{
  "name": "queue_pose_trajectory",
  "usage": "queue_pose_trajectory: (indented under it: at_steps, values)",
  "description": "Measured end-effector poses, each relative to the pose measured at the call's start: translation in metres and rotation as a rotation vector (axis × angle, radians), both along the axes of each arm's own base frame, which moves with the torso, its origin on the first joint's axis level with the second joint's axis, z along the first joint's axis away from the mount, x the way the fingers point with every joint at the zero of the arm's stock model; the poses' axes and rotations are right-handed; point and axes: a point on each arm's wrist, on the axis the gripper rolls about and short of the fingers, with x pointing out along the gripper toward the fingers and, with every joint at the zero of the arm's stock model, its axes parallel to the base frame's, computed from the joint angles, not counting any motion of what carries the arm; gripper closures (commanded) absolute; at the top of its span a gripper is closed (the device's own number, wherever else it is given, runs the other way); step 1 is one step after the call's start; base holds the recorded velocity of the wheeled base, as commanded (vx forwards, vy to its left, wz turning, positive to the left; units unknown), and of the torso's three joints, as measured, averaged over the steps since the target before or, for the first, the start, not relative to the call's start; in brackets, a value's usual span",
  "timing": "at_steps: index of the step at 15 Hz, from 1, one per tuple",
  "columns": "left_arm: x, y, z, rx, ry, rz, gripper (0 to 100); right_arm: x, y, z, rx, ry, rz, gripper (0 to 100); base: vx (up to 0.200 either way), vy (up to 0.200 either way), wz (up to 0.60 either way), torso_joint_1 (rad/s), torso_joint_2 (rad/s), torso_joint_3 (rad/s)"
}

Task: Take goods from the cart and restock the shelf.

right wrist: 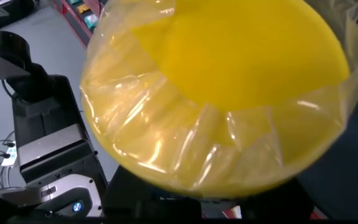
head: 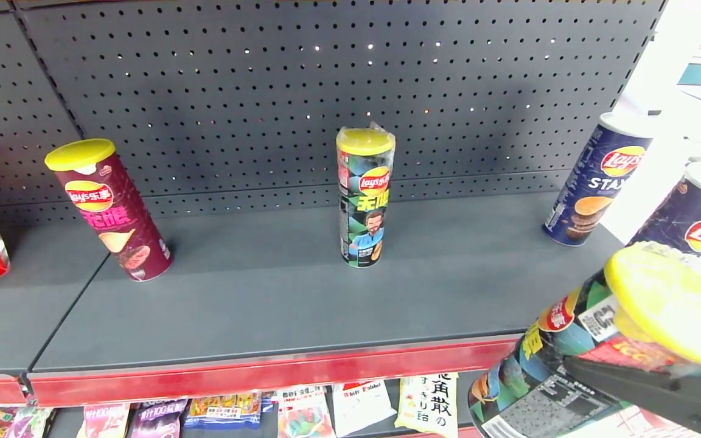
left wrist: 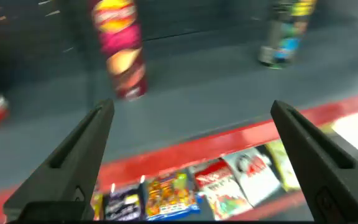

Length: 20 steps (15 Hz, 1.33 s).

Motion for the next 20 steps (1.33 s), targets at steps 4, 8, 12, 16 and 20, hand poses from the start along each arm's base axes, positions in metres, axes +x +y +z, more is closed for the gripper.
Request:
queue_pose_trajectory:
  at_steps: [4, 8, 12, 16, 20]
  values:
    - [0.086, -0.012, 0.051, 0.09, 0.161, -0.316, 0, 0.002, 0.001, 0.005, 0.011, -0.009, -0.009, 100, 0.0, 0.0, 0.0, 0.0, 0.0, 0.0]
    - [0.187, -0.055, 0.077, 0.129, 0.226, -0.609, 0, 0.004, -0.001, 0.006, 0.019, -0.005, -0.033, 100, 0.0, 0.0, 0.0, 0.0, 0.0, 0.0]
    - [0.262, -0.108, 0.08, 0.156, 0.231, -0.75, 0, 0.004, -0.004, 0.006, 0.019, -0.004, -0.051, 100, 0.0, 0.0, 0.0, 0.0, 0.0, 0.0]
    - [0.31, -0.141, 0.076, 0.176, 0.196, -0.763, 0, 0.004, -0.004, 0.006, 0.019, -0.005, -0.054, 100, 0.0, 0.0, 0.0, 0.0, 0.0, 0.0]
    - [0.334, -0.161, 0.064, 0.187, 0.208, -0.752, 0, 0.004, -0.004, 0.006, 0.019, -0.005, -0.056, 100, 0.0, 0.0, 0.0, 0.0, 0.0, 0.0]
